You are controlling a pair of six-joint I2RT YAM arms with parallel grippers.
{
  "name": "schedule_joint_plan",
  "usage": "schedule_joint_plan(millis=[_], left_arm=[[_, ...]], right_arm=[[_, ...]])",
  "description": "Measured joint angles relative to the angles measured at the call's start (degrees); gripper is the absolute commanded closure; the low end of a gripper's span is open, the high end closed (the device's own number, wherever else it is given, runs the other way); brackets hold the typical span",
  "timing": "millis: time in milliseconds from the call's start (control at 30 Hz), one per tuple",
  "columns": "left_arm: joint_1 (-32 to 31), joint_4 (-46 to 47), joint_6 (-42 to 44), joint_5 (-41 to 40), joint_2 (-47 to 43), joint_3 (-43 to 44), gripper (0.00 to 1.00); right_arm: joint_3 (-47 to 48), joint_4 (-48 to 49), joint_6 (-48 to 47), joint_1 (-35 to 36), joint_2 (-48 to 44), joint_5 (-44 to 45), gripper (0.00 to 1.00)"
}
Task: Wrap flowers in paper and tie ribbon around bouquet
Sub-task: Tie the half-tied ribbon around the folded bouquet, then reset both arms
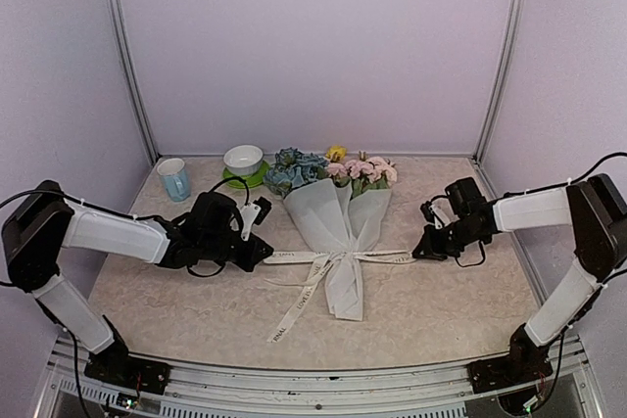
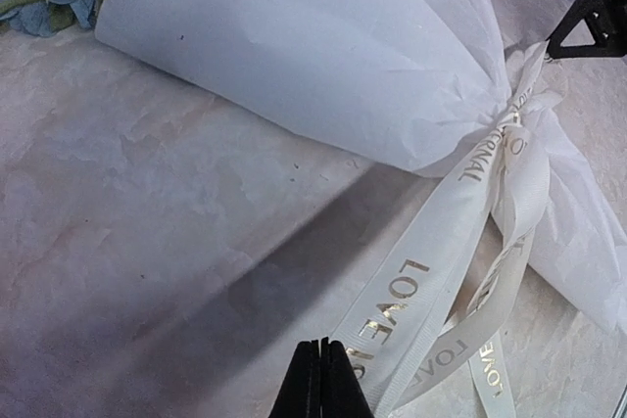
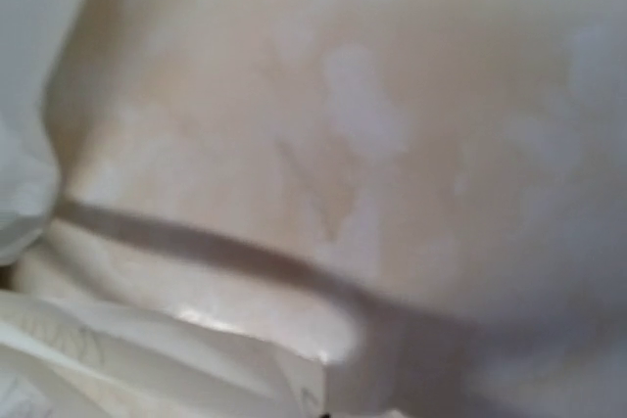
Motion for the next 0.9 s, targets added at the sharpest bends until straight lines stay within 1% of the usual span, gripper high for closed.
schedule_joint_plan(millis=[33, 67, 100, 133, 167, 200, 300, 400, 567, 700, 767, 900], left_arm=[[0.0, 0.37, -0.17, -0.24, -0.74, -0.2, 0.63], [0.0, 0.57, -0.28, -0.5, -1.14, -0.31, 0.26], [0.04, 0.74, -0.31, -1.07, -1.49, -0.5, 0.05], [0.15, 0.85, -0.57, -1.73, -1.81, -0.9, 0.02], [0.24, 0.9, -0.74, -2.64, -2.21, -1.46, 0.01], [0.24, 1.05, -0.9, -3.61, -2.75, -2.16, 0.01], [0.28, 1.73, -1.81, -8.07, -6.34, -4.96, 0.01], [0.22, 3.34, -2.08, -15.1, -12.39, -7.32, 0.01], [1.18, 6.86, -3.26, -27.47, -19.61, -7.54, 0.01], [5.09, 8.07, -5.88, -33.29, -20.2, -7.54, 0.01], [6.95, 8.22, -7.82, -37.16, -19.65, -7.63, 0.01], [7.87, 10.64, -9.94, -45.64, -19.08, -10.14, 0.01]], right_arm=[[-0.04, -0.02, -0.13, 0.0, -0.57, -0.07, 0.78], [-0.09, -0.13, -0.33, 0.0, -1.29, -0.02, 0.6], [-0.15, -0.46, -0.35, -0.04, -2.29, 0.33, 0.39], [-0.17, -0.83, -0.07, -0.2, -3.15, 0.7, 0.18], [-0.17, -1.16, -0.33, -0.33, -4.13, 1.22, 0.03], [-0.15, -1.6, -0.07, -0.46, -5.29, 2.03, 0.0], [0.07, -3.02, -0.07, -0.76, -9.18, 5.31, 0.0], [0.26, -3.41, 0.2, -1.16, -14.45, 9.16, 0.0], [0.31, -1.11, -0.42, -1.36, -24.94, 14.38, 0.0], [-0.35, 3.17, -1.03, -1.46, -29.11, 19.34, 0.0], [-2.4, 6.69, -1.46, -1.51, -30.71, 22.69, 0.0], [-7.96, 12.33, -1.77, -1.55, -32.04, 29.68, 0.0]])
